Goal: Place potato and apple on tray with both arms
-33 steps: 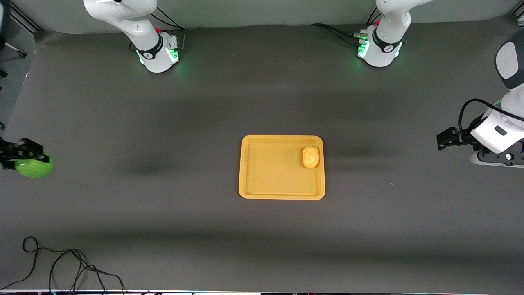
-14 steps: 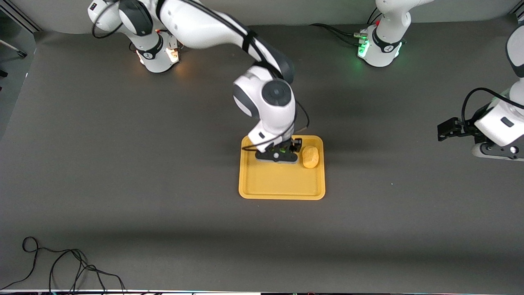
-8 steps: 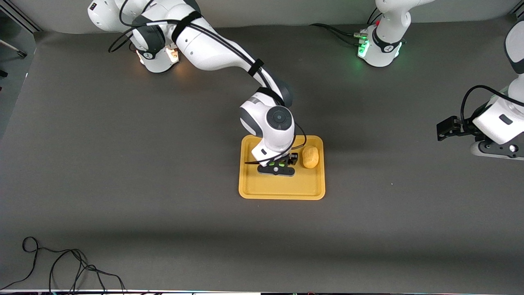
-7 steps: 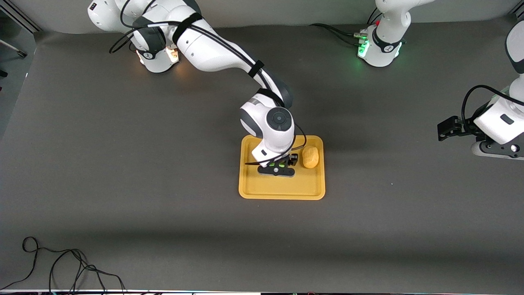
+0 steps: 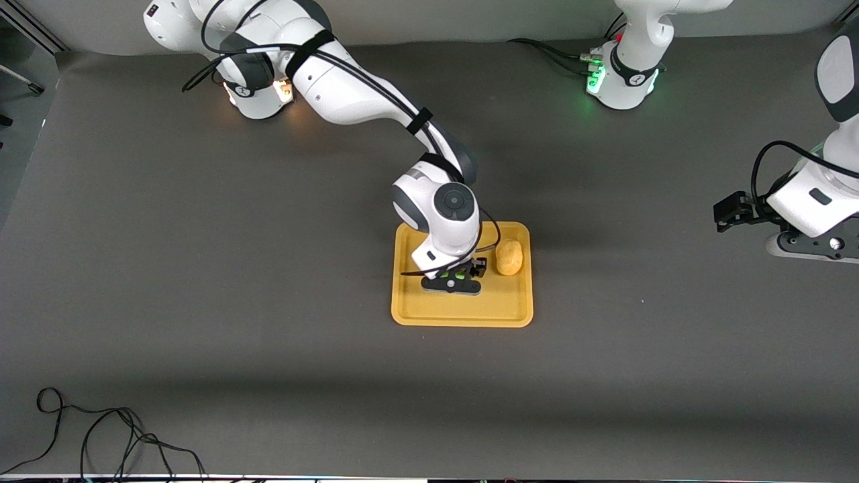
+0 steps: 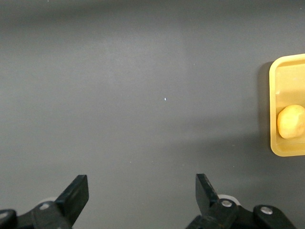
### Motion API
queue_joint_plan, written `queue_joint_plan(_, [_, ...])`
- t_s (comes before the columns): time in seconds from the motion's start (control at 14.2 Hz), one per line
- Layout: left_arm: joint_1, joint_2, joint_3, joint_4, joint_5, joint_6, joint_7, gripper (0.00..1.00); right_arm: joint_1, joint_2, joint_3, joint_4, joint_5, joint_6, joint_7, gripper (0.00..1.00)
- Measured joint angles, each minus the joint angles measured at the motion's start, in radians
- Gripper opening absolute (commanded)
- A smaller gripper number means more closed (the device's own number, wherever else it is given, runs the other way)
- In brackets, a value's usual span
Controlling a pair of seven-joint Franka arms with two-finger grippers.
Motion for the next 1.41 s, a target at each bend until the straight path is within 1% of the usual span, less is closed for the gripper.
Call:
queue_joint_plan(0.21, [-0.001, 0.0, -0.003, 0.002, 0.0, -0.03, -0.001, 1.0, -0.005, -0.005, 0.0, 0.015, 0.0, -0.009, 0.008, 1.0])
queue_joint_plan(0.28, [-0.001, 0.0, -0.003, 0.004, 0.0, -0.031, -0.001, 1.0, -0.005, -0.013, -0.001, 0.03, 0.0, -0.036, 0.011, 1.0])
queue_joint_plan(0.42, [0.0, 0.0, -0.002, 0.008, 0.0, -0.031, -0.002, 1.0, -0.006, -0.064, -0.005, 0.058, 0.0, -0.14, 0.015, 1.0])
queue_joint_plan(0.56, [0.003, 0.001, 0.004, 0.01, 0.0, -0.03, -0.004, 1.0, -0.02, -0.16, -0.009, 0.077, 0.0, -0.275, 0.017, 1.0])
queue_joint_plan(0.71, [0.006, 0.002, 0.008, 0.016, 0.0, -0.025, -0.004, 1.0, -0.058, -0.28, -0.011, 0.079, 0.0, -0.401, 0.013, 1.0])
queue_joint_plan(0.85, [0.013, 0.003, 0.01, 0.018, -0.001, -0.014, -0.004, 1.0, -0.108, -0.386, -0.015, 0.07, 0.0, -0.511, -0.054, 1.0])
queue_joint_plan(0.92, [0.024, 0.003, 0.011, 0.018, -0.001, -0.001, -0.004, 1.0, -0.134, -0.44, -0.017, 0.047, 0.0, -0.557, -0.113, 1.0])
queue_joint_plan(1.06, [0.048, 0.005, 0.011, 0.018, -0.007, 0.026, -0.003, 1.0, -0.173, -0.555, -0.041, -0.055, -0.001, -0.585, -0.237, 1.0])
queue_joint_plan(1.27, [0.057, 0.009, 0.011, 0.019, -0.012, 0.041, -0.003, 1.0, -0.19, -0.719, -0.142, -0.236, -0.002, -0.59, -0.455, 1.0])
queue_joint_plan(1.34, [0.057, 0.011, 0.011, 0.019, -0.013, 0.049, -0.003, 1.0, -0.208, -0.768, -0.162, -0.29, -0.003, -0.59, -0.508, 1.0])
queue_joint_plan(1.41, [0.057, 0.013, 0.011, 0.019, -0.014, 0.05, -0.004, 1.0, -0.243, -0.812, -0.163, -0.339, -0.003, -0.59, -0.552, 1.0])
